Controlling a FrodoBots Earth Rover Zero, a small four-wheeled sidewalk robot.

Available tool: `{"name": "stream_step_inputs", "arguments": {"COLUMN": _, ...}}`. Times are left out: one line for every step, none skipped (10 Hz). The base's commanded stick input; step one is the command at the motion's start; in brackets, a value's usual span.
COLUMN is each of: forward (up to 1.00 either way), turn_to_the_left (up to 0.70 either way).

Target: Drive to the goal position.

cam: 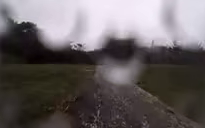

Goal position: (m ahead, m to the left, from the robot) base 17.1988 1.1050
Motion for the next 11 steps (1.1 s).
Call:
{"name": "stream_step_inputs", "arguments": {"forward": 0.7, "turn_to_the_left": 0.0}}
{"name": "stream_step_inputs", "arguments": {"forward": 0.7, "turn_to_the_left": 0.0}}
{"name": "stream_step_inputs", "arguments": {"forward": 0.7, "turn_to_the_left": 0.0}}
{"name": "stream_step_inputs", "arguments": {"forward": 0.7, "turn_to_the_left": 0.0}}
{"name": "stream_step_inputs", "arguments": {"forward": 0.7, "turn_to_the_left": -0.28}}
{"name": "stream_step_inputs", "arguments": {"forward": 0.7, "turn_to_the_left": -0.28}}
{"name": "stream_step_inputs", "arguments": {"forward": 0.7, "turn_to_the_left": -0.2}}
{"name": "stream_step_inputs", "arguments": {"forward": 0.7, "turn_to_the_left": -0.08}}
{"name": "stream_step_inputs", "arguments": {"forward": 0.7, "turn_to_the_left": 0.0}}
{"name": "stream_step_inputs", "arguments": {"forward": 0.7, "turn_to_the_left": 0.0}}
{"name": "stream_step_inputs", "arguments": {"forward": 0.7, "turn_to_the_left": 0.0}}
